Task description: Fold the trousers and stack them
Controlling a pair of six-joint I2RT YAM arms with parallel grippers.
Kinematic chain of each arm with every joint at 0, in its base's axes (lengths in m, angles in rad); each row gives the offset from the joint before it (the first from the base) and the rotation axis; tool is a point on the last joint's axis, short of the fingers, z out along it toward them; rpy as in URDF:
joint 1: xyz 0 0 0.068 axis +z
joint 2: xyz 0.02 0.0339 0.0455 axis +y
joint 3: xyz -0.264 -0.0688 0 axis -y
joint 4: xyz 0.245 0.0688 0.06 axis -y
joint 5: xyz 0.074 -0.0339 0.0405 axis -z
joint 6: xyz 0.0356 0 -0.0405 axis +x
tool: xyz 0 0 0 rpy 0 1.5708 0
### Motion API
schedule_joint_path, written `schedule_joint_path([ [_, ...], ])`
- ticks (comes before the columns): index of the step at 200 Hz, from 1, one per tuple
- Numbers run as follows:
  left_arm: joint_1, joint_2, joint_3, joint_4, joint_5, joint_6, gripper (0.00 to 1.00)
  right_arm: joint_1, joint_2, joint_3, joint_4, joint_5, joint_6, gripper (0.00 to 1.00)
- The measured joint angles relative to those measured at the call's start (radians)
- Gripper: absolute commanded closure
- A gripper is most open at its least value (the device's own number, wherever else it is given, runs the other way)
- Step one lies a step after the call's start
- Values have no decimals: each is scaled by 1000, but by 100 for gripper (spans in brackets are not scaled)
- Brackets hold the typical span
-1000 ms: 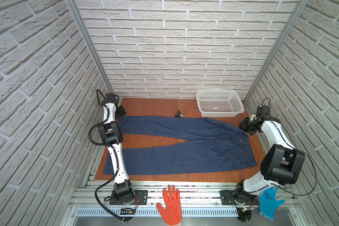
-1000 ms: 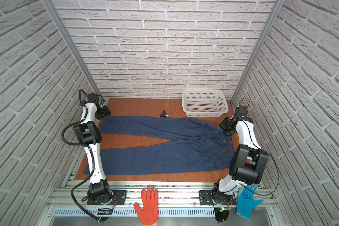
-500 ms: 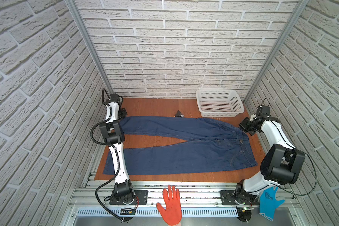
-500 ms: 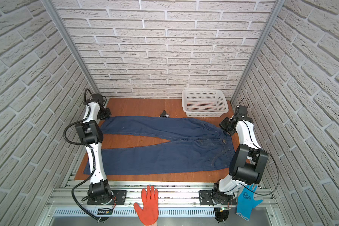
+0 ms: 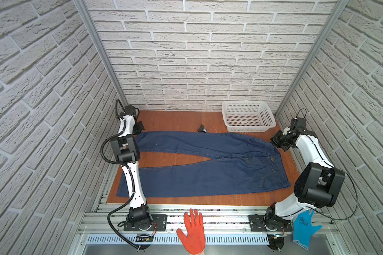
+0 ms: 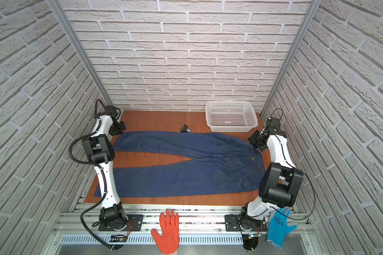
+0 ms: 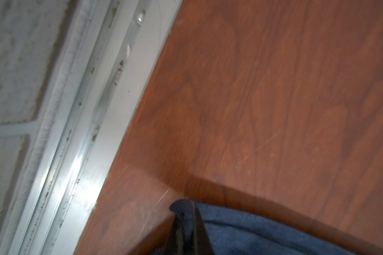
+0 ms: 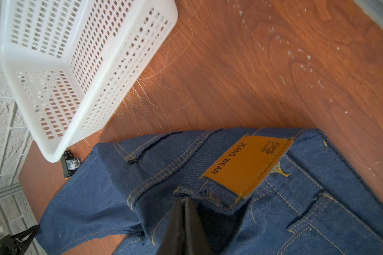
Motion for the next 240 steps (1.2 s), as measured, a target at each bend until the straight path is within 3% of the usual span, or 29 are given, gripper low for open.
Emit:
schedule_joint_path([
  [47, 84, -307, -317, 224, 84, -75, 100, -68, -8, 24, -7, 12, 6, 95],
  [112, 163, -484, -632, 429, 192, -175, 100, -76, -3, 103, -6, 14, 36, 95],
  [176, 170, -498, -649, 498, 286, -204, 100, -76, 121, 262, 45, -21, 101, 95],
  [240, 166, -466, -499, 552, 384, -234, 100, -65, 243, 368, 125, -23, 151, 95],
])
